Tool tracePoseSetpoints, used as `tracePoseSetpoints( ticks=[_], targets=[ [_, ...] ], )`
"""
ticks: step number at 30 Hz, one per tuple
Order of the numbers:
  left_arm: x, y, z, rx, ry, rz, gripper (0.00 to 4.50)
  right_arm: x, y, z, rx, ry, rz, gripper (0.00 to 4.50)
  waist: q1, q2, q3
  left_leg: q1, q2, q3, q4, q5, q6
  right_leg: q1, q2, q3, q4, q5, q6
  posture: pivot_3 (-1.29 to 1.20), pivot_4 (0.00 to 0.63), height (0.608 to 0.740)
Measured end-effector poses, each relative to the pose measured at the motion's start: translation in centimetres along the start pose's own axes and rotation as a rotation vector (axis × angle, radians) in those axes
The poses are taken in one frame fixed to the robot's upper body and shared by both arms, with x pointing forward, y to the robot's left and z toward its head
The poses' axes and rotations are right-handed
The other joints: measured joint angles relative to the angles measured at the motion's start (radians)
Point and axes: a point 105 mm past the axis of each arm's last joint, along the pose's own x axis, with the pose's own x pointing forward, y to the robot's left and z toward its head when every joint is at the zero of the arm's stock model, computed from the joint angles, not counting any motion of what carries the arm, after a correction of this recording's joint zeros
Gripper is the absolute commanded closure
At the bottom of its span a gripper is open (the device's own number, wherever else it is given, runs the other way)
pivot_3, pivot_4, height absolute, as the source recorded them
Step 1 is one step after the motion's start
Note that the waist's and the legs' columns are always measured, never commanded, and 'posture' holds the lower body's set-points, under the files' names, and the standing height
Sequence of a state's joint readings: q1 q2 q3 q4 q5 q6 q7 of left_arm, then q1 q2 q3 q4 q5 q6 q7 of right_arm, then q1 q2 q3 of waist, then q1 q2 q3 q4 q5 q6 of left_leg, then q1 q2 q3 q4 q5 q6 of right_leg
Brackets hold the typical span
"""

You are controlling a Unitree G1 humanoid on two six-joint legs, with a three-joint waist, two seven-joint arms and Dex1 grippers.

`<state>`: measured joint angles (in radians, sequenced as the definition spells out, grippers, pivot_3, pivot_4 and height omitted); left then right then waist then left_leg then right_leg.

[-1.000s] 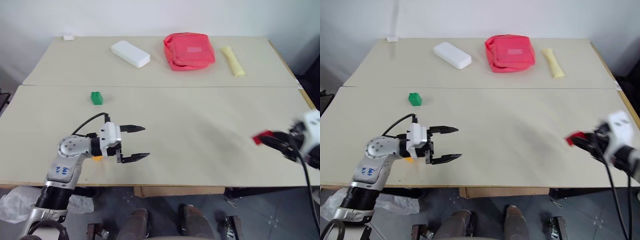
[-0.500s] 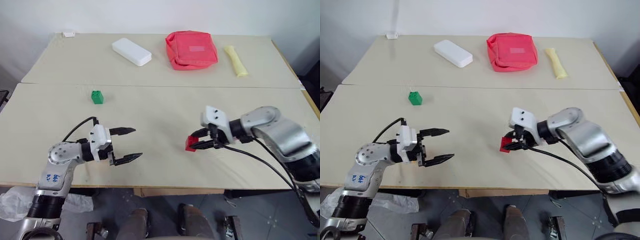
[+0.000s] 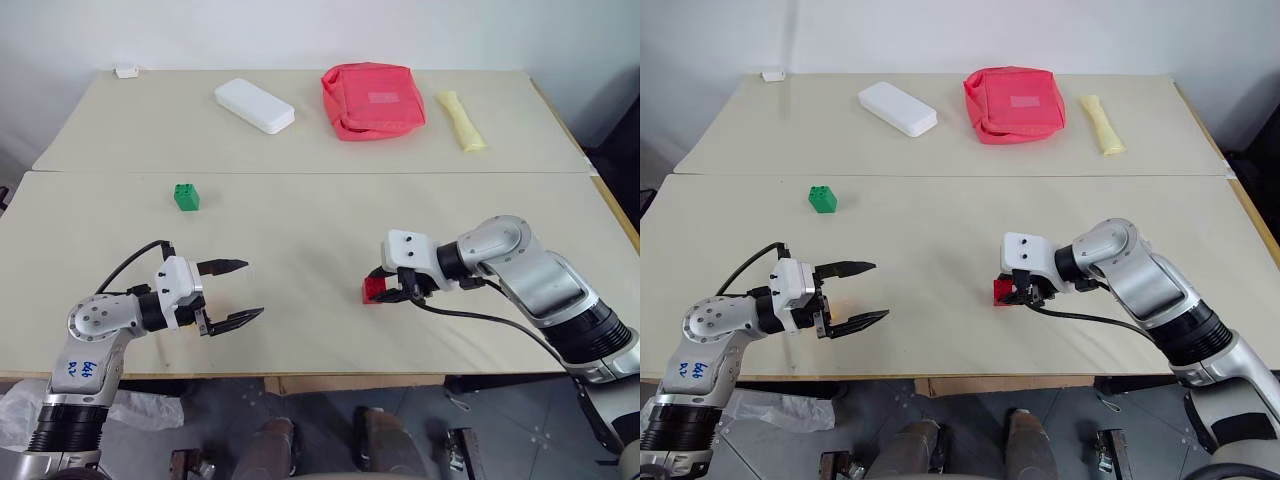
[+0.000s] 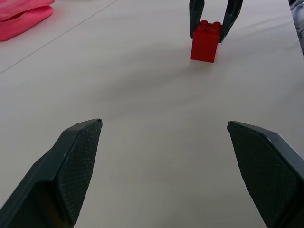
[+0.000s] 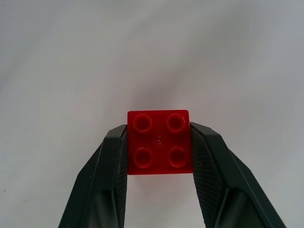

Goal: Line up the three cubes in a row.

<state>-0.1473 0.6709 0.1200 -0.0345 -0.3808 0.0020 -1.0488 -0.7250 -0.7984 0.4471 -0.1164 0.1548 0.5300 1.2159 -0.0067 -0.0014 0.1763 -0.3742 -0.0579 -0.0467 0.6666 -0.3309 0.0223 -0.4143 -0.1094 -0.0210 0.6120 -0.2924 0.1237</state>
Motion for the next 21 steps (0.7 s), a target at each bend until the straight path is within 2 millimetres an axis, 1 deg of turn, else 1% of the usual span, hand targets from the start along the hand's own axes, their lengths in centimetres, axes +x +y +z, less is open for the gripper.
tracePoseSetpoints(
  ticks=[2, 4, 5, 7, 9, 11, 14, 17, 18, 19, 20, 21],
  targets=[
    [-0.1, 0.1, -0.2, -0.004, 0.004, 0.003, 0.00, 0.0, 0.0, 0.0, 0.002, -0.001, -0.001, 3.05, 0.000, 0.000, 0.000, 0.000, 0.000, 0.000, 0.000, 0.000, 0.000, 0.000, 0.000, 0.000, 0.000, 0.000, 0.000, 0.00, 0.150, 0.740],
    [-0.1, 0.1, -0.2, 0.002, 0.007, 0.004, 0.00, 0.0, 0.1, 0.0, -0.002, 0.002, 0.001, 2.30, 0.002, 0.000, 0.000, 0.000, 0.000, 0.000, 0.000, 0.000, 0.000, 0.000, 0.000, 0.000, 0.000, 0.000, 0.000, 0.00, 0.150, 0.740],
    [-0.1, 0.2, -0.1, 0.006, 0.006, 0.005, 0.00, 0.1, 0.2, -0.2, 0.002, 0.002, 0.011, 2.01, 0.003, 0.000, 0.000, 0.000, 0.000, 0.000, 0.000, 0.000, 0.000, 0.000, 0.000, 0.000, 0.000, 0.000, 0.000, 0.00, 0.150, 0.740],
    [-0.2, 0.6, -0.2, 0.005, 0.006, 0.022, 0.00, 1.0, 1.0, -0.5, 0.022, -0.013, 0.046, 1.30, 0.004, 0.000, 0.000, 0.000, 0.000, 0.000, 0.000, 0.000, 0.000, 0.000, 0.000, 0.001, 0.000, 0.000, 0.000, 0.00, 0.150, 0.740],
    [-0.6, 1.5, -0.2, -0.001, 0.005, 0.069, 0.00, 1.3, 1.4, -0.7, 0.022, -0.022, 0.062, 0.64, 0.005, 0.000, 0.000, -0.001, 0.000, 0.000, 0.001, 0.000, 0.000, -0.001, 0.000, 0.000, 0.001, 0.000, 0.000, 0.00, 0.150, 0.740],
    [-1.6, 2.9, 0.0, -0.005, -0.005, 0.146, 0.00, 0.6, 1.2, -0.3, -0.004, -0.066, 0.045, 0.01, 0.006, 0.000, 0.000, -0.001, -0.001, 0.000, 0.001, 0.000, 0.000, -0.001, 0.000, 0.000, 0.001, 0.000, 0.000, 0.00, 0.150, 0.740],
    [-3.2, 3.9, 0.4, -0.003, -0.011, 0.215, 0.00, -1.0, 0.8, 0.4, -0.012, -0.171, -0.001, 0.01, 0.006, 0.000, 0.000, -0.001, -0.001, 0.000, 0.000, 0.000, 0.000, 0.000, 0.000, 0.000, 0.000, 0.000, 0.000, 0.00, 0.150, 0.740],
    [-5.6, 4.5, 0.3, -0.011, 0.014, 0.296, 0.00, -2.5, 1.5, 0.6, -0.040, -0.286, -0.017, 0.01, 0.006, 0.000, 0.000, -0.001, 0.000, -0.001, -0.001, 0.000, 0.000, 0.000, 0.000, 0.000, 0.000, 0.000, 0.000, 0.00, 0.150, 0.740],
    [-6.7, 4.6, 0.0, -0.023, 0.027, 0.330, 0.00, -2.8, 1.9, 0.4, -0.057, -0.320, -0.018, 0.01, 0.006, 0.000, 0.000, 0.000, 0.000, -0.001, -0.001, 0.000, 0.000, 0.000, 0.000, 0.000, 0.000, 0.000, 0.000, 0.00, 0.150, 0.740],
    [-8.5, 4.7, -0.8, -0.057, 0.058, 0.378, 0.00, -3.4, 2.4, 0.2, -0.074, -0.386, -0.027, 0.01, 0.003, 0.000, 0.000, 0.000, 0.000, 0.000, -0.001, 0.000, 0.000, 0.000, 0.000, 0.000, -0.001, 0.000, 0.000, 0.00, 0.150, 0.740],
    [-9.8, 4.6, -1.4, -0.087, 0.083, 0.415, 0.00, -3.7, 2.7, -0.1, -0.070, -0.426, -0.039, 0.01, 0.001, 0.000, 0.000, 0.001, 0.000, 0.001, -0.002, 0.000, 0.000, 0.000, 0.000, 0.000, -0.001, 0.000, 0.000, 0.00, 0.150, 0.740],
    [-11.2, 4.2, -2.2, -0.116, 0.110, 0.449, 0.00, -4.2, 2.8, -0.1, -0.063, -0.498, -0.069, 0.01, 0.000, 0.000, 0.000, 0.001, 0.000, 0.002, -0.002, 0.000, 0.000, 0.001, 0.000, 0.000, -0.001, 0.000, 0.000, 0.00, 0.150, 0.740]
  ],
)
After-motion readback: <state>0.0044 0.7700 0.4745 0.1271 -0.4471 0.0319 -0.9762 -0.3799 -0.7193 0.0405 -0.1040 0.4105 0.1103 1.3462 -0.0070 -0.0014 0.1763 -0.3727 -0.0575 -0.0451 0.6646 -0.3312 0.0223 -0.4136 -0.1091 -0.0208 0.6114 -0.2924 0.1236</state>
